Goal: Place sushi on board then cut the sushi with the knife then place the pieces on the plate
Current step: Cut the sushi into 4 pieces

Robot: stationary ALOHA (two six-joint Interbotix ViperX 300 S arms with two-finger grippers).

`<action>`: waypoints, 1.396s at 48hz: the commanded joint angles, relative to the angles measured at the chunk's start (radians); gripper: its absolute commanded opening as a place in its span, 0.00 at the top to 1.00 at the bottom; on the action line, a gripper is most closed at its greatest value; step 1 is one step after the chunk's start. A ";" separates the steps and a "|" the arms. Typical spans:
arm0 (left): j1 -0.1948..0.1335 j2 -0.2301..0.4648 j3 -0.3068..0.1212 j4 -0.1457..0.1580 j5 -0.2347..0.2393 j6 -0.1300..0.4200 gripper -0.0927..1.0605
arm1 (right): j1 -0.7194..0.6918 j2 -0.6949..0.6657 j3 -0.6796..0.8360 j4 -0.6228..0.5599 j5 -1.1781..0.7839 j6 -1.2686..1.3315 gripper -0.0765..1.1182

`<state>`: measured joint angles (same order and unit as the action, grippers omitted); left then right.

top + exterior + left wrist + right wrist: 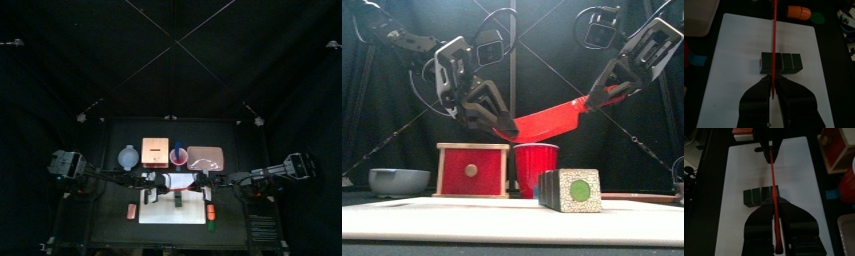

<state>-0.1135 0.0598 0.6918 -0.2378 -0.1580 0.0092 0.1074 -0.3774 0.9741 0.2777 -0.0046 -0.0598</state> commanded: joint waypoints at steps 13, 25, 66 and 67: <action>-0.008 0.038 -0.057 0.002 0.041 -0.003 0.59 | -0.006 0.046 -0.020 0.044 0.101 -0.002 0.70; -0.008 0.060 -0.072 0.002 0.098 -0.003 0.59 | -0.006 0.101 -0.037 0.038 0.115 -0.003 0.70; 0.000 0.086 -0.074 0.002 0.100 -0.003 0.59 | -0.008 0.153 -0.041 0.029 0.126 -0.003 0.70; 0.000 0.086 -0.074 0.002 0.100 -0.003 0.59 | -0.008 0.155 -0.041 0.028 0.126 -0.003 0.70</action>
<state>-0.1166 0.1549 0.6351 -0.2378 -0.0568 0.0077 0.0997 -0.2163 0.9403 0.3053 0.1197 -0.0629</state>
